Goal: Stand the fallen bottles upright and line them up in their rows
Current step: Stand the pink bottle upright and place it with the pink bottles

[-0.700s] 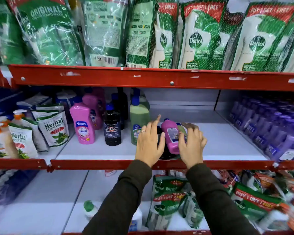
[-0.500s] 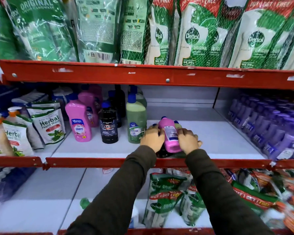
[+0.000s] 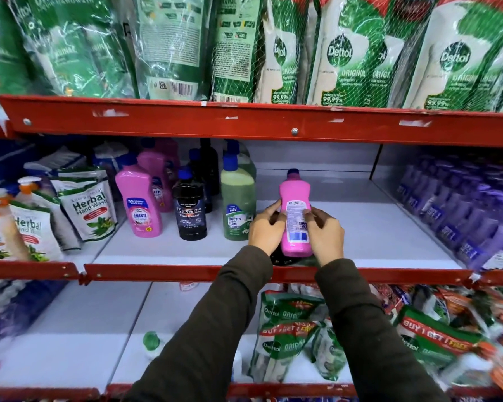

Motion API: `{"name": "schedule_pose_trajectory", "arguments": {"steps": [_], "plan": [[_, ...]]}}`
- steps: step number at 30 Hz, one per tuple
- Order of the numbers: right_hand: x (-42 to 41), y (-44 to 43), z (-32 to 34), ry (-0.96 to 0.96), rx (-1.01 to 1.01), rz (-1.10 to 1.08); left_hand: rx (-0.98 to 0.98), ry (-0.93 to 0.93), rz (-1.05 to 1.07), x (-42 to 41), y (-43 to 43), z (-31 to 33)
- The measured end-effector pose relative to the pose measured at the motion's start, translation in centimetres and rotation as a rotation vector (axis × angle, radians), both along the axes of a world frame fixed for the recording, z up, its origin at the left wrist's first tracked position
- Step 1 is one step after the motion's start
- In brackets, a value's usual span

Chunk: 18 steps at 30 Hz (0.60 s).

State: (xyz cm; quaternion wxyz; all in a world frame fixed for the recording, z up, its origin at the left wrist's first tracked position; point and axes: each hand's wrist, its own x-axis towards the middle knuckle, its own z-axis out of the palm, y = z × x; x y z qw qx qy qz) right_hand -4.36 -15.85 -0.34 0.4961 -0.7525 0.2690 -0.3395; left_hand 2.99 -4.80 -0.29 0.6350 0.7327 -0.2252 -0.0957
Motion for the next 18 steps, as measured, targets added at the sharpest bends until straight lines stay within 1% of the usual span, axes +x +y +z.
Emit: {"name": "schedule_pose_trajectory", "arguments": {"steps": [3, 7, 12, 14, 18], "plan": [[-0.1, 1.4, 0.2, -0.084, 0.058, 0.037, -0.119, 0.004, -0.026, 0.2, 1.7, -0.2], [0.3, 4.6, 0.2, -0.245, 0.176, 0.110, -0.233, 0.039, 0.000, 0.2, 4.9, -0.2], [1.6, 9.0, -0.3, -0.276, 0.117, 0.228, -0.301, -0.005, 0.068, 1.2, 10.2, -0.4], [2.5, 11.0, -0.6, -0.281, 0.061, 0.276, -0.312, -0.014, 0.092, 2.0, 12.5, -0.7], [4.6, 15.4, -1.3, -0.298, -0.008, 0.322, -0.332, -0.013, 0.140, 3.7, 17.3, -1.9]]}}
